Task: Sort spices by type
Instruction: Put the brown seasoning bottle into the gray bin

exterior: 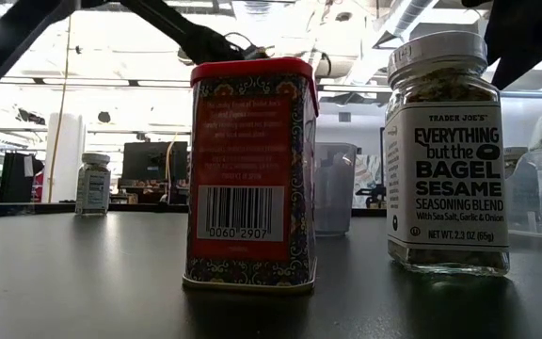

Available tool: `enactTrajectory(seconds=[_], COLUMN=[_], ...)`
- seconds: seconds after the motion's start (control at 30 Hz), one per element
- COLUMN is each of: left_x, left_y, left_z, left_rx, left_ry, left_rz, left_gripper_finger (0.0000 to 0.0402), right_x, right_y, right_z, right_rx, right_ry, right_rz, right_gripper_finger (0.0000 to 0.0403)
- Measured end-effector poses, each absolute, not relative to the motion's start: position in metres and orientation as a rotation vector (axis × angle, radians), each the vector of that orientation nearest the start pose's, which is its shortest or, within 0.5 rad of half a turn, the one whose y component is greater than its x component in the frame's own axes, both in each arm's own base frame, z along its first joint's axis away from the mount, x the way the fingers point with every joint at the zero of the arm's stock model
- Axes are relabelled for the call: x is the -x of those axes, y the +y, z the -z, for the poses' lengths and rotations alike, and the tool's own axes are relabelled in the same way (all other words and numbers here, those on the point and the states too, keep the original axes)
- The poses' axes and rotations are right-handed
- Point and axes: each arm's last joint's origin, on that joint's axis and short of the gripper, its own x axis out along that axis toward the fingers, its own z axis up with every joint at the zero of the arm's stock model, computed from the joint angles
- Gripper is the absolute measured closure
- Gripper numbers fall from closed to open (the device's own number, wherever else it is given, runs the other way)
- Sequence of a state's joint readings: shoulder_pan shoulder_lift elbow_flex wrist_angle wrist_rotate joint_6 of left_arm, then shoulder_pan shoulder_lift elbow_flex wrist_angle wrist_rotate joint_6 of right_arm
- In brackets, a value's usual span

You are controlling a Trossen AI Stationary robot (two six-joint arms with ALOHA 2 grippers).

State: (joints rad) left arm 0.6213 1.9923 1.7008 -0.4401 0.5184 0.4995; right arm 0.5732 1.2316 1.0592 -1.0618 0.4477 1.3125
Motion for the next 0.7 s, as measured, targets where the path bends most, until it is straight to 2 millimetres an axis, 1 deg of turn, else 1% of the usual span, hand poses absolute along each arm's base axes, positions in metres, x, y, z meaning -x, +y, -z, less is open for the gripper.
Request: enactTrajectory(seconds=[0.1,0.37,0.5,0.7], left_x=[-0.371,-0.376,-0.377,-0.377], left_y=[0.255,0.26,0.262,0.263], left_z=[-0.259,-0.242,-0.229,-0.228], left_rx=[-0.107,-0.161,-0.135,-0.159], left_ry=[0.659,0.687,0.724,0.724], left_rz=[0.074,0.094,0.103,0.106], left_gripper_finger=[0.0021,0.0021,0.0021,0.0021], right_x=[-0.187,-0.189,-0.191,-0.191], right_y=[0.106,0.1,0.097,0.096], right_z=[-0.281,-0.281,-0.28,-0.28], right_rx=[-0.581,-0.582,-0.58,-0.58], right_ry=[0.919,0.918,0.919,0.92], right_rz=[0.571,0.599,0.612,0.617], right_gripper_finger=[0.0131,0.0131,0.0131,0.0131])
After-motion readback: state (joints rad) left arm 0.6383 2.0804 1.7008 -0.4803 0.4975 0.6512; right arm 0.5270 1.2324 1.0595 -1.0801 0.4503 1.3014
